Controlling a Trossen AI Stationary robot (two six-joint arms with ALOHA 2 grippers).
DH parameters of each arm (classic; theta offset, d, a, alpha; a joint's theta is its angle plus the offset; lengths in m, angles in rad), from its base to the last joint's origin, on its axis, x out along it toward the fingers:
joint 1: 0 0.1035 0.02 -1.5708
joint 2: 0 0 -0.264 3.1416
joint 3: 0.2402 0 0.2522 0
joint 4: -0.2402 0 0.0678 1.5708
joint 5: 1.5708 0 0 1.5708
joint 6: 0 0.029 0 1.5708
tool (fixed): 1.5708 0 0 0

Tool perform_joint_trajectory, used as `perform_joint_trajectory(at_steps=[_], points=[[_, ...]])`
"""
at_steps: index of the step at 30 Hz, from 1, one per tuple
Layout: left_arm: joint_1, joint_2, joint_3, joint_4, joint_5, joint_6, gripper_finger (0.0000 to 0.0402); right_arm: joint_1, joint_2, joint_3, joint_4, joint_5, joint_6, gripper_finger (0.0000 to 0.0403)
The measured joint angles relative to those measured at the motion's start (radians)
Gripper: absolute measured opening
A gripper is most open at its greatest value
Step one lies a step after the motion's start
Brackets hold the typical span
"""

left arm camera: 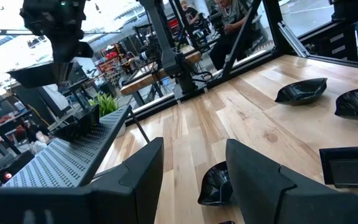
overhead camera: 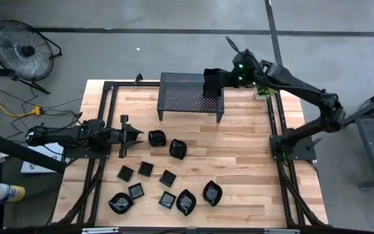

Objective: Pick & Place Mini shaped plates
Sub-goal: Stack the right black distorted square plate on top of the black distorted square plates on the shelf

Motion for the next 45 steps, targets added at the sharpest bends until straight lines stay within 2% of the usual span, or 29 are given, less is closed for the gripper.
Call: perform_joint_trajectory(at_steps=[7, 14, 21, 33, 45], points=[[0.000, 0.000, 0.000, 0.000, 0.000, 0.000, 0.0170, -0.010, 0.108, 0.055, -0.025, -0.071, 0.061, 0.0000], [0.000, 0.000, 0.000, 0.000, 0.000, 0.000, 0.0170, -0.009, 0.154, 0.054, -0.094, -0.059, 0.110, 0.0000], [0.000, 0.000, 0.000, 0.000, 0.000, 0.000, 0.0170, -0.009, 0.155, 0.054, -0.104, -0.055, 0.120, 0.0000], [0.000, 0.000, 0.000, 0.000, 0.000, 0.000, 0.0170, 0.006, 0.153, 0.040, -0.174, 0.031, 0.142, 0.0000], [0.000, 0.000, 0.000, 0.000, 0.000, 0.000, 0.0170, 0.008, 0.153, 0.040, -0.168, 0.029, 0.137, 0.0006]])
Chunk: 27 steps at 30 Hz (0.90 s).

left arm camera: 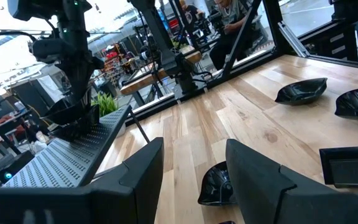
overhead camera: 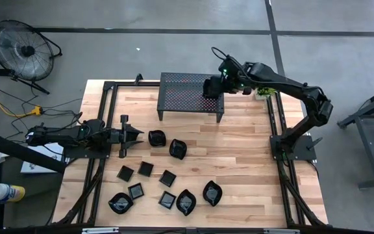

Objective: Pick & Place Mini shaped plates
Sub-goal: Stack the right black distorted square plate on top of the black distorted square plates on the shelf

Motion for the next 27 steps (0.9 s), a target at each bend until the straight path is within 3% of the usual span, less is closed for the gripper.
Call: perform_joint_trajectory(at_steps=[27], points=[[0.000, 0.000, 0.000, 0.000, 0.000, 0.000, 0.0170, 0.019, 0.002, 0.001, 0.015, 0.010, -0.020, 0.0021]])
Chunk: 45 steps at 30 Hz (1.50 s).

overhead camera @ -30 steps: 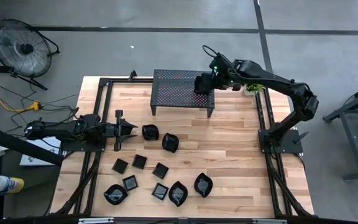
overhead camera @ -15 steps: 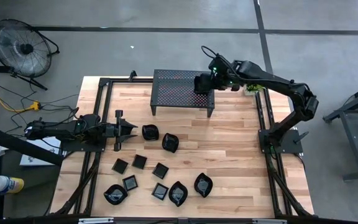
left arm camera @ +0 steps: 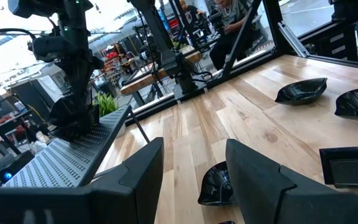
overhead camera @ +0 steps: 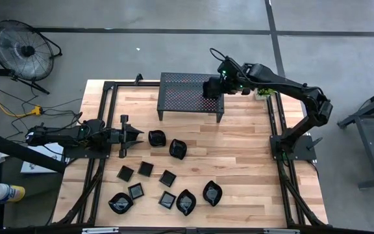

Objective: Pick & Place Mini shaped plates
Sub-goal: Stack the right black distorted square plate on top of the black distorted square plates on the shelf, then put the black leaf shaped plate on the shelf

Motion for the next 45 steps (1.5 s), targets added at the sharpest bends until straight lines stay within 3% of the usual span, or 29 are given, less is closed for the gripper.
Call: perform_joint_trajectory(at_steps=[19, 37, 45], points=[[0.000, 0.000, 0.000, 0.000, 0.000, 0.000, 0.0170, 0.000, 0.001, 0.000, 0.000, -0.022, -0.059, 0.0064], [0.000, 0.000, 0.000, 0.000, 0.000, 0.000, 0.0170, 0.039, 0.001, 0.000, -0.005, -0.146, -0.164, 0.0058], [0.000, 0.000, 0.000, 0.000, 0.000, 0.000, 0.0170, 0.102, 0.001, 0.000, -0.106, -0.183, -0.187, 0.0056]])
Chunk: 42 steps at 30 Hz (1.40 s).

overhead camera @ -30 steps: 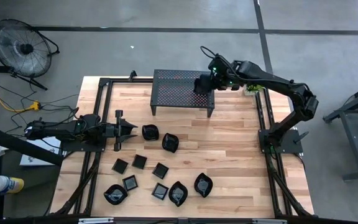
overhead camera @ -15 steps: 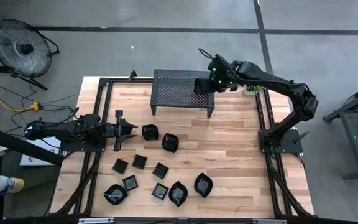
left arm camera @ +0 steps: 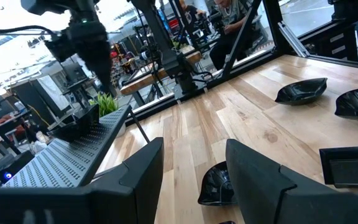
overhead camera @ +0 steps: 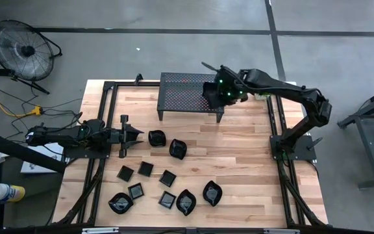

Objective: Pick & Place Mini shaped plates
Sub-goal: Put the black leaf shaped plate on the shelf

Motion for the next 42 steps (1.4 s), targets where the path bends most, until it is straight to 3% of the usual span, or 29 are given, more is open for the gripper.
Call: perform_joint_trajectory(at_steps=[11, 23, 36, 42], points=[[0.000, 0.000, 0.000, 0.000, 0.000, 0.000, 0.0170, 0.143, 0.000, 0.000, -0.143, 0.075, 0.043, 0.0052], [0.000, 0.000, 0.000, 0.000, 0.000, 0.000, 0.0170, 0.357, 0.000, 0.000, -0.149, 0.107, 0.197, 0.0046], [0.000, 0.000, 0.000, 0.000, 0.000, 0.000, 0.0170, 0.612, 0.000, 0.000, -0.147, 0.246, 0.438, 0.0050], [0.000, 0.000, 0.000, 0.000, 0.000, 0.000, 0.0170, 0.707, 0.000, 0.000, -0.129, 0.256, 0.496, 0.0052]])
